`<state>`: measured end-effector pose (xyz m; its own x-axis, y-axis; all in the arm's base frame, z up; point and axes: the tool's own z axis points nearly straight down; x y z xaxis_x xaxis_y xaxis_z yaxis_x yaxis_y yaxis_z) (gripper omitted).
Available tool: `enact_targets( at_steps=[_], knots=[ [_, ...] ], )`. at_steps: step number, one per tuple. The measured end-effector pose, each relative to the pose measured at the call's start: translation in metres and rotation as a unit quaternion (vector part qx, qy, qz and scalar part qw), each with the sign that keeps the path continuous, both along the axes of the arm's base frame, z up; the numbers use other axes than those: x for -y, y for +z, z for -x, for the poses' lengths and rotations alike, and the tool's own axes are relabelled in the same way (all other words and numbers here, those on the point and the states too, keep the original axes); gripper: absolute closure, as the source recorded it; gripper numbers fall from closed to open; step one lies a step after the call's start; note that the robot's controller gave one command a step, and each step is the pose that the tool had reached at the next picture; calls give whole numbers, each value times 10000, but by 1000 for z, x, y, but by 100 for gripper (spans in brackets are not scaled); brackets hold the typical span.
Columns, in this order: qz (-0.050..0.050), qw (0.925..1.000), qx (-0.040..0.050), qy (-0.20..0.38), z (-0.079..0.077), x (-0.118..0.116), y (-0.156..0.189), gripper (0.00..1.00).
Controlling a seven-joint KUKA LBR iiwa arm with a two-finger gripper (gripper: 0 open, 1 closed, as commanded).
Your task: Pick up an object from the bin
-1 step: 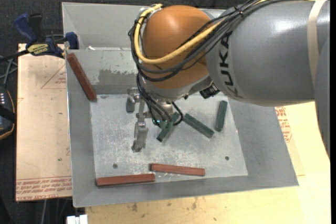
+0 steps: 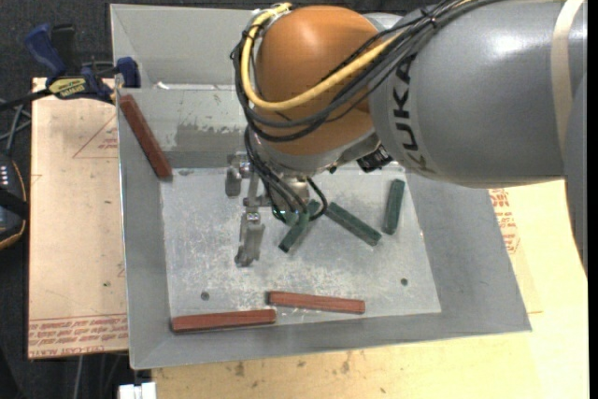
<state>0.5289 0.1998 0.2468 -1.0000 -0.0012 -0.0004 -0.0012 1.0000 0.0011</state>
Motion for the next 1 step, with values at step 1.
enact_targets(
  at_steps=[1],
  knots=[
    [-25,9999,47,113,-28,38,-39,0]
  ],
)
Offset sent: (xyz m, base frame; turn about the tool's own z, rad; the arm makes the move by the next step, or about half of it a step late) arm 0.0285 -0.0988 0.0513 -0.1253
